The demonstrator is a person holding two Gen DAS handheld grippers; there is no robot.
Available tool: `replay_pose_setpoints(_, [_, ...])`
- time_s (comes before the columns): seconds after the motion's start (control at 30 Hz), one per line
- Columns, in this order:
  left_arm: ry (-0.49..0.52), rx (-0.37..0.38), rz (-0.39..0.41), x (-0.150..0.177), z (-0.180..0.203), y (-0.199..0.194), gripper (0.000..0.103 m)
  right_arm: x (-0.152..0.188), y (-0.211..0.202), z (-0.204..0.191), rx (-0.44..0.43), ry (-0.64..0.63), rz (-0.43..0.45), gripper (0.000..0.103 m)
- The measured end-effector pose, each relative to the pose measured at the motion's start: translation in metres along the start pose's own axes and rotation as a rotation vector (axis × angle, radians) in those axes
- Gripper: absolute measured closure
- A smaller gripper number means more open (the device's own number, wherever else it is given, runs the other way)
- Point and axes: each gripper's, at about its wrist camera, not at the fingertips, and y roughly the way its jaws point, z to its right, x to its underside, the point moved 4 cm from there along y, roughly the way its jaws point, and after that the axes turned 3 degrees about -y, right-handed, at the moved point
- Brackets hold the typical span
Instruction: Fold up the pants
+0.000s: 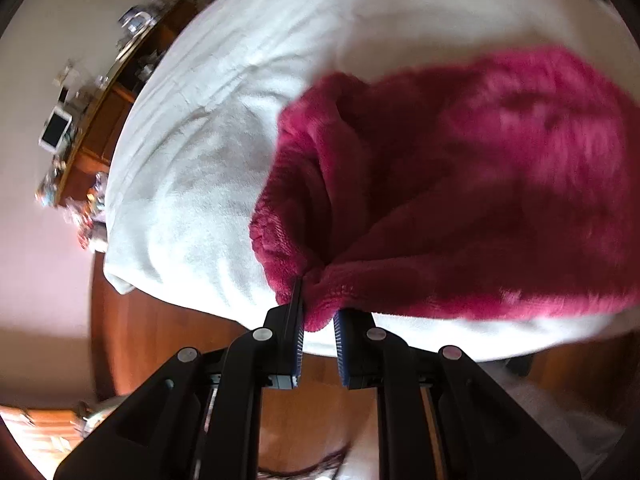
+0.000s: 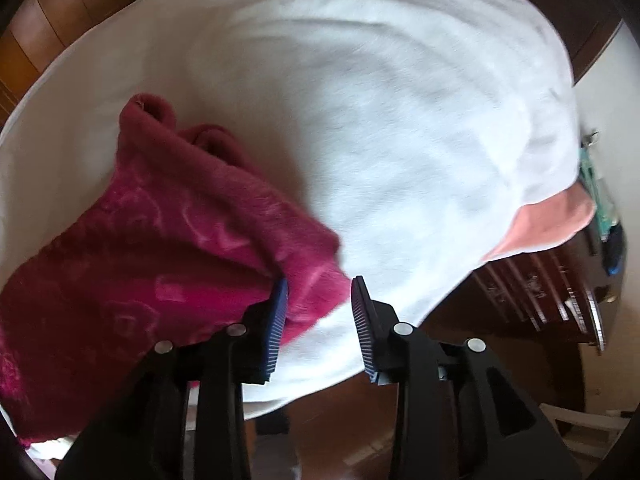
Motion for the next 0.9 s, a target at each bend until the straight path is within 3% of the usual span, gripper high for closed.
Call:
replay_pose_setpoints(0.13, [0.051,0.005,-0.047,0.016,0.011,0.010,0.087,0.011,-0.007,-0.002,0.035,-0.051,0.012,0.069])
replay_pose_setpoints(0.33, [-0.099,0.011,-0.083,0.023,-0.025,0.016,0.087,0.026,-0.020,-0.047,-0.006,-0.118,0.028,0.069])
replay_pose_setpoints(0.63, [-0.238,0.076,0.044,-0.035,-0.056,-0.015,0.087,0.029,-0.026,-0.130,-0.076,-0.198,-0.002,0.069])
replay_pose_setpoints(0.9, [-0.298,0.192,0.074,-0.097,-0.041,0.008,0.087,0.031,-0.027,-0.207,-0.105,-0.264,-0.034,0.069])
